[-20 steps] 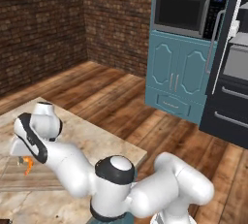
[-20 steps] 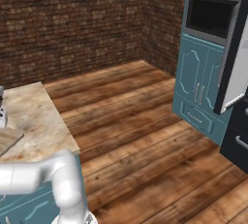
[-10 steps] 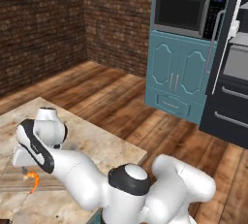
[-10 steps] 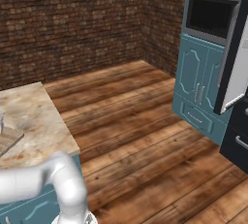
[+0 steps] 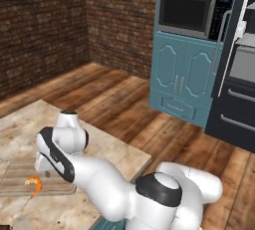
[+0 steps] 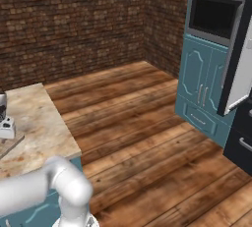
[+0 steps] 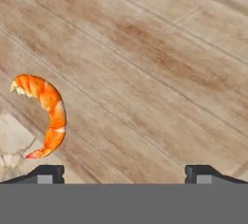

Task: Retrieve the shrimp from the fridge and place it on the cutting board.

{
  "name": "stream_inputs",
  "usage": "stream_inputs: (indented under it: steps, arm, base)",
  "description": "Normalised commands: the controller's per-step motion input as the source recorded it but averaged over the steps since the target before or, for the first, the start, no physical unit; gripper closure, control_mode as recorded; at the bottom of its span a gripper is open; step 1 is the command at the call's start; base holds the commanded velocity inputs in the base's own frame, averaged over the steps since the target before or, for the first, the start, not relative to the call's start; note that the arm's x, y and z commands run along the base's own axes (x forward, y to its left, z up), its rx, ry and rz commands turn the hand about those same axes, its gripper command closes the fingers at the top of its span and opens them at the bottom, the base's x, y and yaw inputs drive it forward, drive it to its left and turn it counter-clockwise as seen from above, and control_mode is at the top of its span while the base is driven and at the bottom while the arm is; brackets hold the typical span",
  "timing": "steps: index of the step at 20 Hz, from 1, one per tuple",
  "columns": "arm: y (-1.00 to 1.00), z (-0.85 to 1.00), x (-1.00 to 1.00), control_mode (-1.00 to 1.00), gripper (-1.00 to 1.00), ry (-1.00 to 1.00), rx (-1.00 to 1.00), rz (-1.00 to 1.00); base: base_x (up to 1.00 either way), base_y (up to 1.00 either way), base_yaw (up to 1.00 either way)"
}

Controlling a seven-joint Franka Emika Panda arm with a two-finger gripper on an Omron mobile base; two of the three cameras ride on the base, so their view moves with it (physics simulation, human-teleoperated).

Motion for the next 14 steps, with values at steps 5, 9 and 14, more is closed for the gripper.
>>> stream_inputs:
  steps: [5,9,14]
  arm:
    - [-0.31,0.32,0.00,-1.00,-1.00,-0.05,0.00,-0.01]
    - [-0.16,0.62,-0.12,-1.00,-1.00,-0.02,0.00,0.00]
    - [-0.14,0.77,-0.40,-1.00,-1.00,-0.08,0.00,0.00]
  base:
    - [0.00,0.00,0.00]
    - [0.00,0.00,0.00]
    - [0.00,0.00,0.00]
